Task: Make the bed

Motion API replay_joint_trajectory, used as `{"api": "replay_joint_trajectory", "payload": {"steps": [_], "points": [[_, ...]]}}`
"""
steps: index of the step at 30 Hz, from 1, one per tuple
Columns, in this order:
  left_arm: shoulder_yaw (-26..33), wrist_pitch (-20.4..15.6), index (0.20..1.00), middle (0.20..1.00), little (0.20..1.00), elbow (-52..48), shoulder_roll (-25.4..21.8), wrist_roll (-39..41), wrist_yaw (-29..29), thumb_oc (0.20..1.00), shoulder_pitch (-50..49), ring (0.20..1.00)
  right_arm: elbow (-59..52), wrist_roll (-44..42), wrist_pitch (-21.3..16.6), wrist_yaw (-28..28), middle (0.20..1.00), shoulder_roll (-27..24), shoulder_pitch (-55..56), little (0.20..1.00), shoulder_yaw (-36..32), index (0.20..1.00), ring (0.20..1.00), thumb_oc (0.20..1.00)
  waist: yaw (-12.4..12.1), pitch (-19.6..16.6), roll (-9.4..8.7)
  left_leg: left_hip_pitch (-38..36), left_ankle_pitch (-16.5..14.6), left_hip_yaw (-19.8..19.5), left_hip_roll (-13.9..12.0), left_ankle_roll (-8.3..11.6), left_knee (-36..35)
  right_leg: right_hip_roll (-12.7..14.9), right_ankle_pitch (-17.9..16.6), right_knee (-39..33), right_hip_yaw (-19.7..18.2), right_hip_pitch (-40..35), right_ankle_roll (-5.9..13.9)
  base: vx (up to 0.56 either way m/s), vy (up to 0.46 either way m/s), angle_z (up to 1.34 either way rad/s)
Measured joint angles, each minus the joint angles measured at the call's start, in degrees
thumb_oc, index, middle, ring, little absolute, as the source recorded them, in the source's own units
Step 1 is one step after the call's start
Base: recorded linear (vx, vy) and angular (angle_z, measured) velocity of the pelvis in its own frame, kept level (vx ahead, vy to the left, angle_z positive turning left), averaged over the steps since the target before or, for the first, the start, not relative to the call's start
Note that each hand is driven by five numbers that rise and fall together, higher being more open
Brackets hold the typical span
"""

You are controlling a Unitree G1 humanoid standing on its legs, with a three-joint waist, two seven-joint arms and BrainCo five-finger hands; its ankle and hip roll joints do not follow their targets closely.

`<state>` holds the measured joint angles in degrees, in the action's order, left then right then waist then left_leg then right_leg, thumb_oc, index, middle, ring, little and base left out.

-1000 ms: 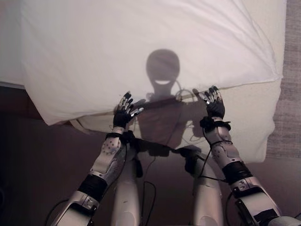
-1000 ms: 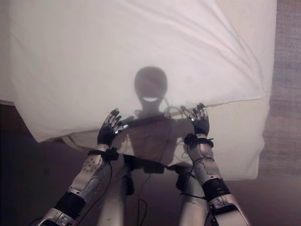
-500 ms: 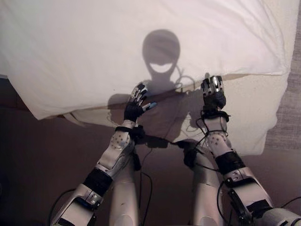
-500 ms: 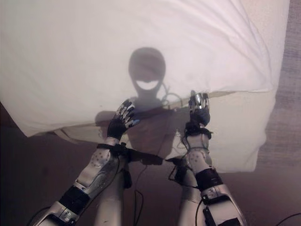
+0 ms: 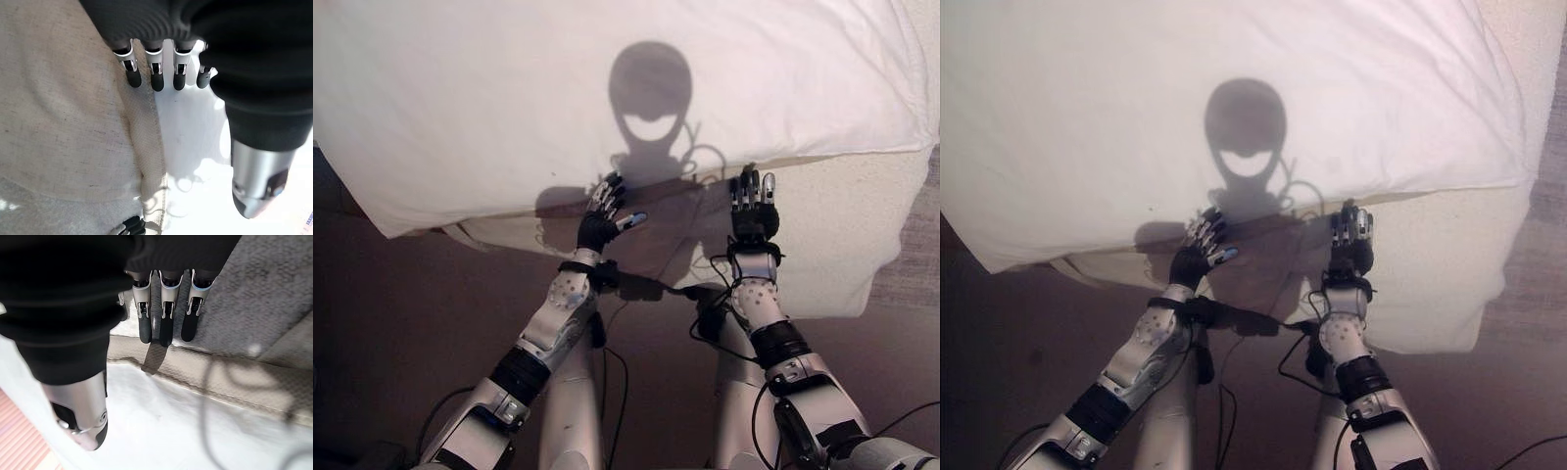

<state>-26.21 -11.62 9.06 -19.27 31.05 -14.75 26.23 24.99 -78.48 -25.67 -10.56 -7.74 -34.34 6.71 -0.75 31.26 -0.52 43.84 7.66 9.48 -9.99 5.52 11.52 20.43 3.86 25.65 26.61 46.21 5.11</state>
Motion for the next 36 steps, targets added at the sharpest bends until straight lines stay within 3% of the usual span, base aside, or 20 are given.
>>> {"api": "replay_joint_trajectory", "payload": {"steps": [22,29,36], "points": [[-1.01,-0.18,1.0,1.0,1.0,-1.21,-2.16,0.06,0.19,1.0,-0.06,1.0,-0.21,0.0,0.64,3.91,1.0,-0.45,0.54,1.0,0.92,1.0,1.0,1.0,1.25,-0.06,-0.13,1.2,-0.55,1.5,0.29,-0.8,1.1,0.88,0.01,0.36,-0.29,1.22,-0.02,0.0,0.0,0.0],[-1.04,-1.24,1.0,1.0,1.0,-1.26,-2.79,0.05,2.05,1.0,-0.12,1.0,-0.34,-0.03,0.76,6.82,1.0,-4.46,-4.06,1.0,0.71,1.0,1.0,1.0,1.11,-0.06,-0.12,1.6,-0.53,1.4,0.25,-0.8,1.27,0.88,-0.04,0.36,-0.2,1.44,-0.08,0.0,0.0,0.0],[-0.93,-1.6,1.0,1.0,1.0,-1.27,-3.76,0.05,3.63,1.0,-0.07,1.0,-0.35,-0.52,0.72,8.67,1.0,-5.02,-4.75,1.0,0.65,1.0,1.0,1.0,0.8,-0.06,-0.12,1.93,-0.53,1.51,0.26,-0.79,1.21,0.88,-0.05,0.29,-0.21,1.82,-0.09,0.0,0.0,0.0]]}}
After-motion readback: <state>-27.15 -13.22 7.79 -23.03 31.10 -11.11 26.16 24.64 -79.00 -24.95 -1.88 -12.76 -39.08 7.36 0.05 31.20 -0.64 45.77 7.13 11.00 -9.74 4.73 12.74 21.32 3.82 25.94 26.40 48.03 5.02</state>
